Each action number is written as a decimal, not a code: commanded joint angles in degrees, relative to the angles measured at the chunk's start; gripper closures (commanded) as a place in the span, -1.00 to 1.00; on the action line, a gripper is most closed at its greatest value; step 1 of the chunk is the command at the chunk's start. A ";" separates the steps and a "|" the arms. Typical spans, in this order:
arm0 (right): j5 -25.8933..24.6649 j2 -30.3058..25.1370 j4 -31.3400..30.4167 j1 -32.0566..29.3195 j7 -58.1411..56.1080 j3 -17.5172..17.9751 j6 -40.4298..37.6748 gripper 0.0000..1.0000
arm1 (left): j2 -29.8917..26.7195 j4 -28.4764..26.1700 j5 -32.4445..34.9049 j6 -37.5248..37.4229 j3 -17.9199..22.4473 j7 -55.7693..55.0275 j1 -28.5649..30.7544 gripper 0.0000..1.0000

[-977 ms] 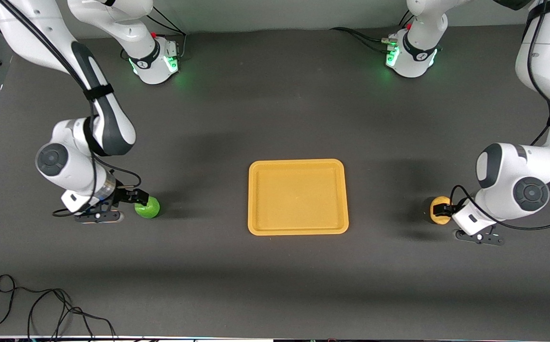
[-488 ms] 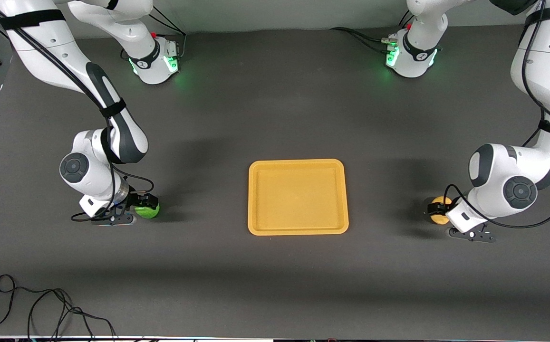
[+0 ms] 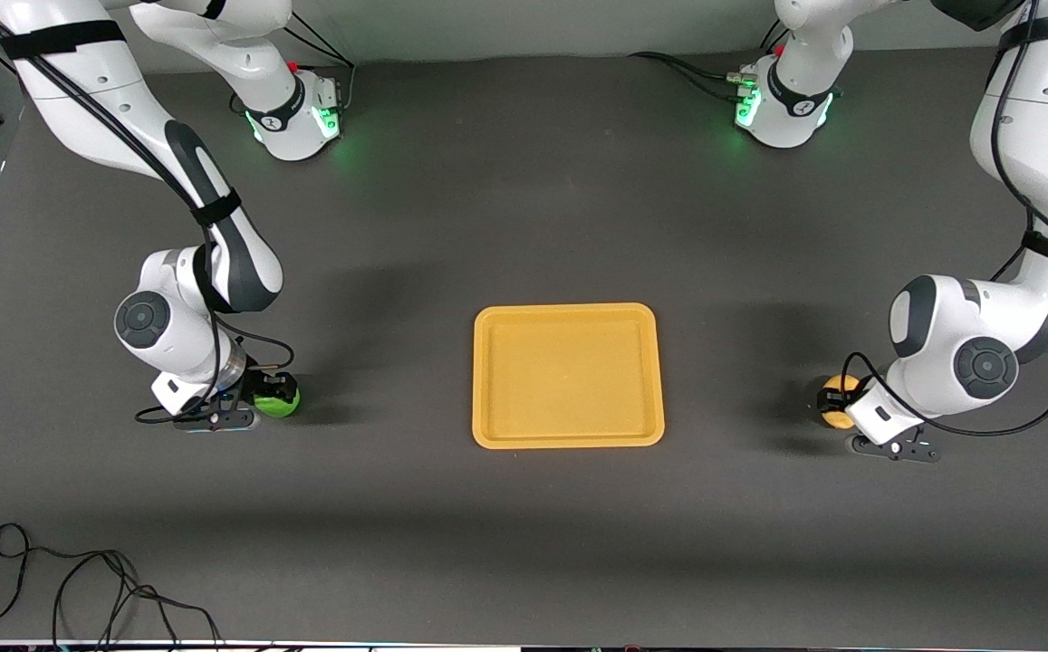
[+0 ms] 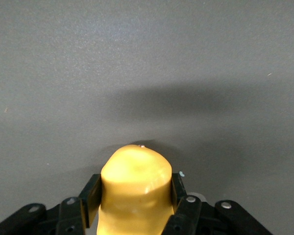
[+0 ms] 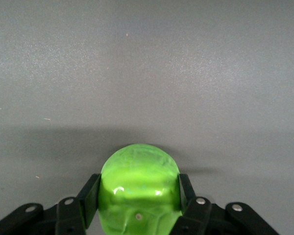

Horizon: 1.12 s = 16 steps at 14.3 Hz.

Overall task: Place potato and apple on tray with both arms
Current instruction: 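Carry the potato with the left gripper over the tray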

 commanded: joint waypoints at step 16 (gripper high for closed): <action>1.66 -16.36 8.15 0.63 -0.40 0.84 -29.70 0.54 | 2.61 15.13 -4.72 -16.74 -11.24 -38.93 -20.02 0.01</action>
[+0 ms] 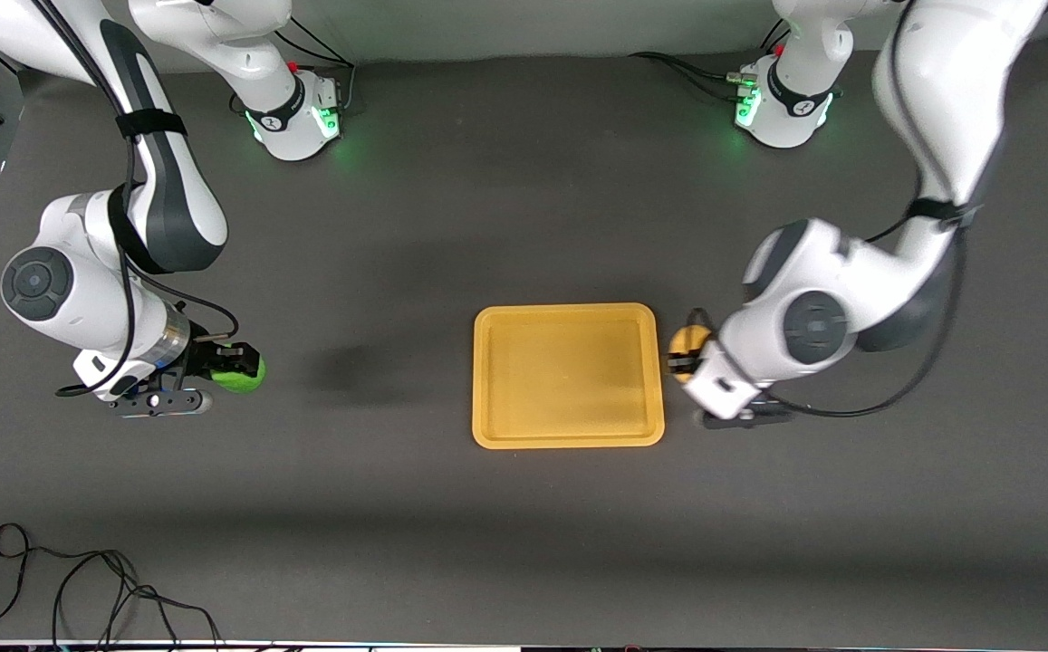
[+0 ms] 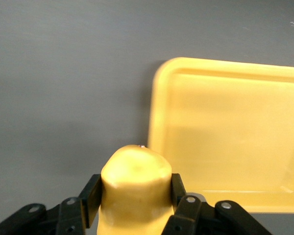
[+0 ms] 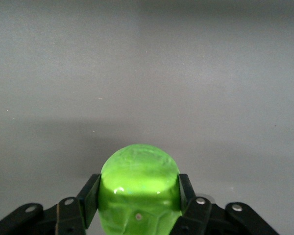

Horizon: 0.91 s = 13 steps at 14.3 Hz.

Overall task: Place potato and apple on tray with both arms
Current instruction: 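Carry the potato with the left gripper over the tray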

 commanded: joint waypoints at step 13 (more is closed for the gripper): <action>1.33 -6.62 0.00 0.29 -0.33 0.03 -7.00 0.59 | 10.25 1.84 11.75 5.28 1.06 -11.01 -8.12 -0.58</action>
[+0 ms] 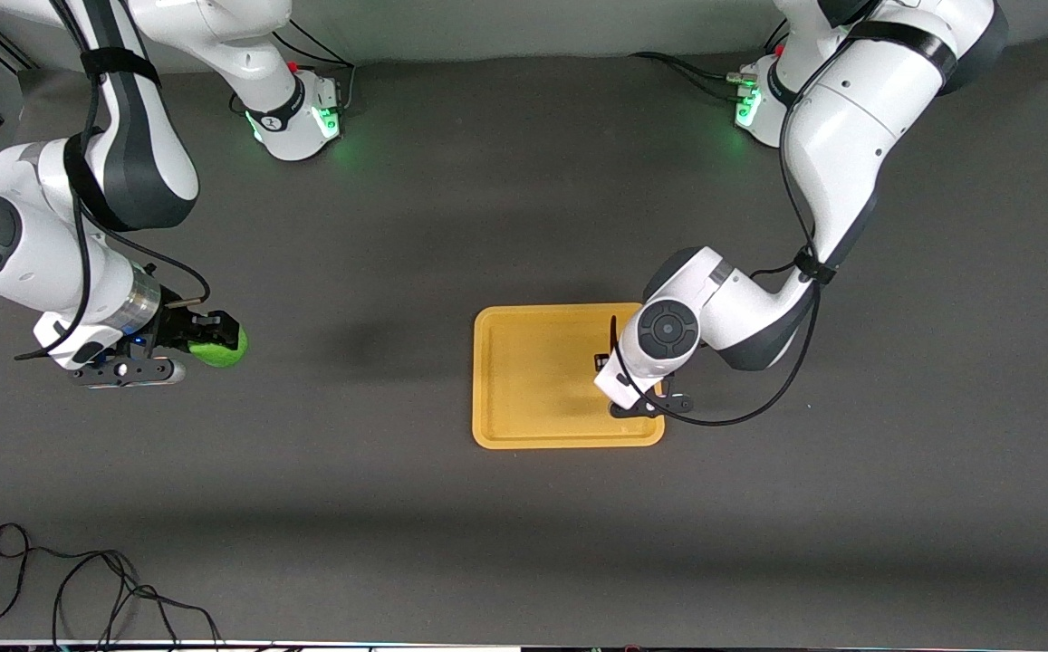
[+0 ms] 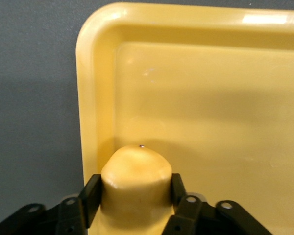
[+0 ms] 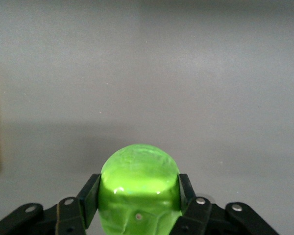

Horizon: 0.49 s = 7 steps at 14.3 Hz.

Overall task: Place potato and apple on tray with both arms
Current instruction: 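Lower the potato onto the tray and open the left gripper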

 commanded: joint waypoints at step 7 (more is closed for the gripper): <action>4.15 2.13 4.54 5.98 4.93 0.69 -0.45 0.60 | -0.11 1.19 2.03 -1.26 0.18 -1.05 0.28 -1.00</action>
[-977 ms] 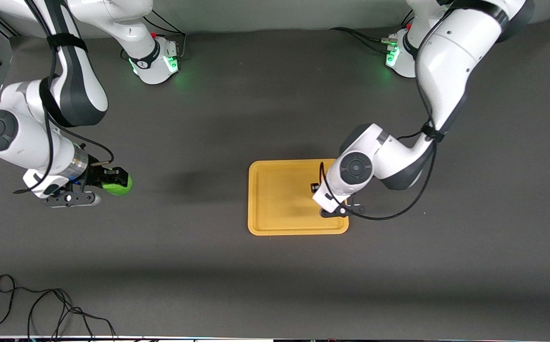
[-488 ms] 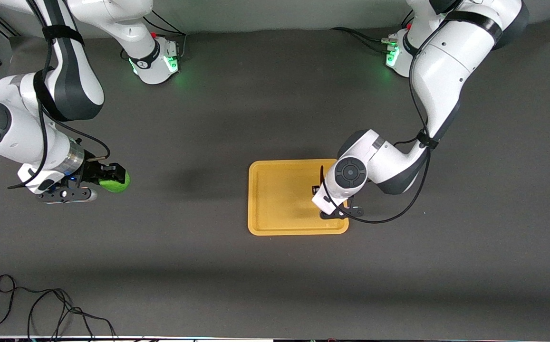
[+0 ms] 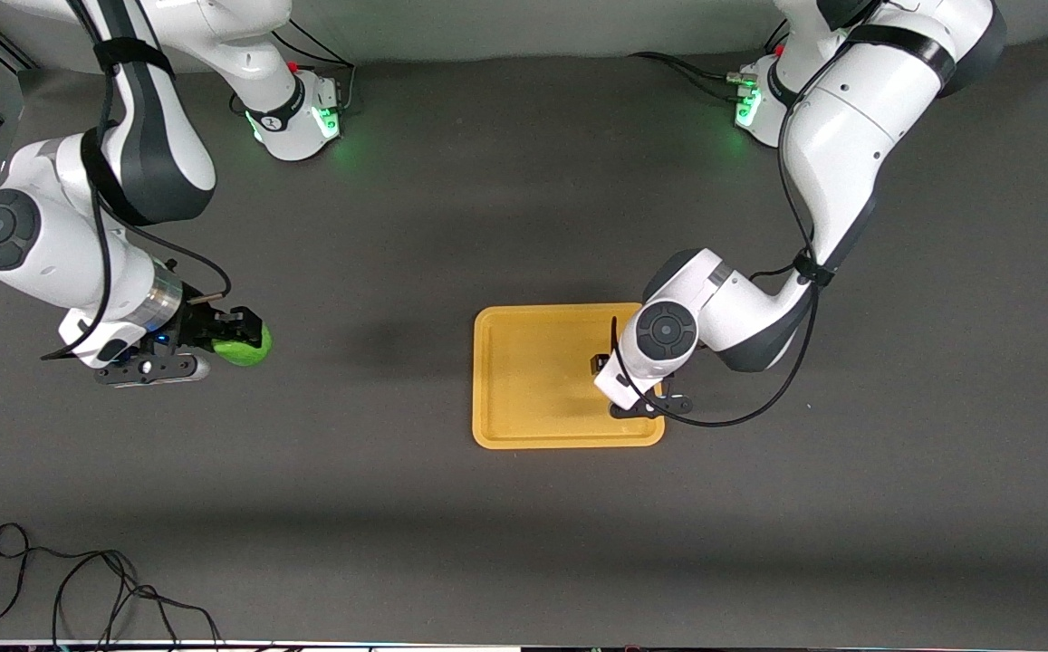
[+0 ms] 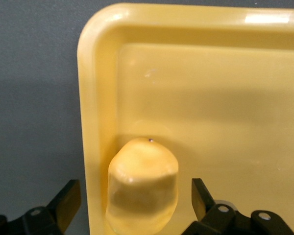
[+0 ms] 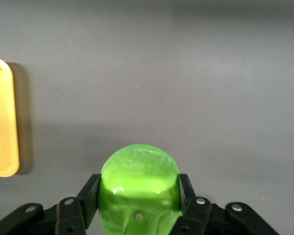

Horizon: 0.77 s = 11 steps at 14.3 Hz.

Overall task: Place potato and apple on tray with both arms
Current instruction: 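Lower the potato onto the tray and open the left gripper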

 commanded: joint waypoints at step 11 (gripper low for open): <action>-0.52 15.21 15.46 8.60 35.10 12.31 0.28 0.61 | -24.90 1.15 -16.18 -20.40 -9.71 30.47 33.20 -1.00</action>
